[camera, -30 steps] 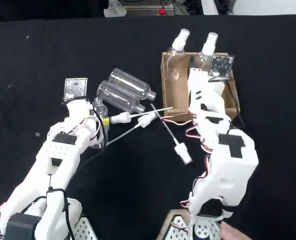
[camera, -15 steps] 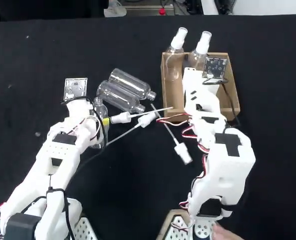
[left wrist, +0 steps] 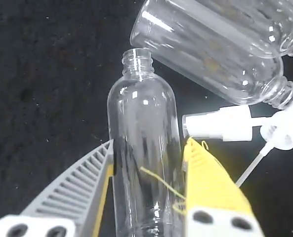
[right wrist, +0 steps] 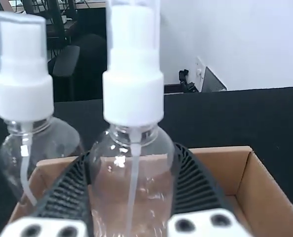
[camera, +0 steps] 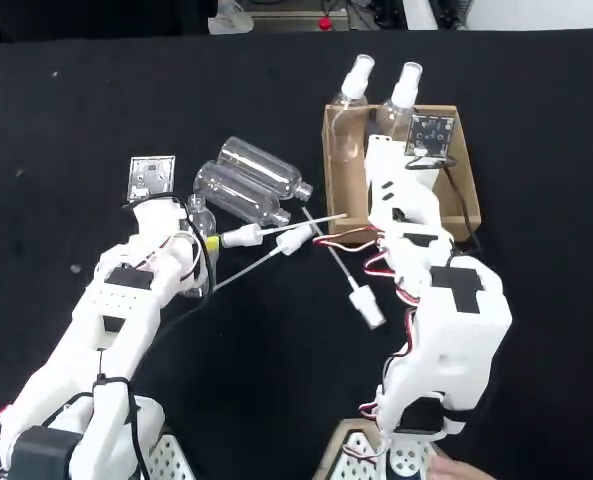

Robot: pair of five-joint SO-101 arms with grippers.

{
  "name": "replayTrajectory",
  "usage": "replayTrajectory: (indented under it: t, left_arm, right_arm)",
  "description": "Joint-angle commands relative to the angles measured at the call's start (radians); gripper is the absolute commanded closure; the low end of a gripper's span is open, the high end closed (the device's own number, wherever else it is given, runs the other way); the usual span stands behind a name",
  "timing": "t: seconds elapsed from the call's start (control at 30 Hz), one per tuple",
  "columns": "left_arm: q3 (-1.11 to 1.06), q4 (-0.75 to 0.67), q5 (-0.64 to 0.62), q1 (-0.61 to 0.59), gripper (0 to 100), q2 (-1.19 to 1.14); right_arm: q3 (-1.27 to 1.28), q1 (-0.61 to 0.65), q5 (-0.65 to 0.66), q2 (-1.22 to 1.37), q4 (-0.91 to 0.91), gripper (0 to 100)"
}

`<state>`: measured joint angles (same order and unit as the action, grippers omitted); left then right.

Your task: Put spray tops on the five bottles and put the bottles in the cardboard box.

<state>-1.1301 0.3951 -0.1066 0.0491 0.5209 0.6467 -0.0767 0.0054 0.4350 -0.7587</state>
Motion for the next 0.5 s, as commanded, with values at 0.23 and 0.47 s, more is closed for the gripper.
replayTrajectory:
  t: [0.23, 0.47]
  left_arm:
    - [0.005, -0.014, -0.008, -0.005, 78, 0.011]
    - [0.005, -0.011, -0.008, -0.010, 78, 0.011]
  right_arm:
    - [-0.056, -0.023, 0.000, -0.002, -0.026, 98.6]
    - [-0.050, -0.002, 0.000, -0.001, -0.026, 98.4]
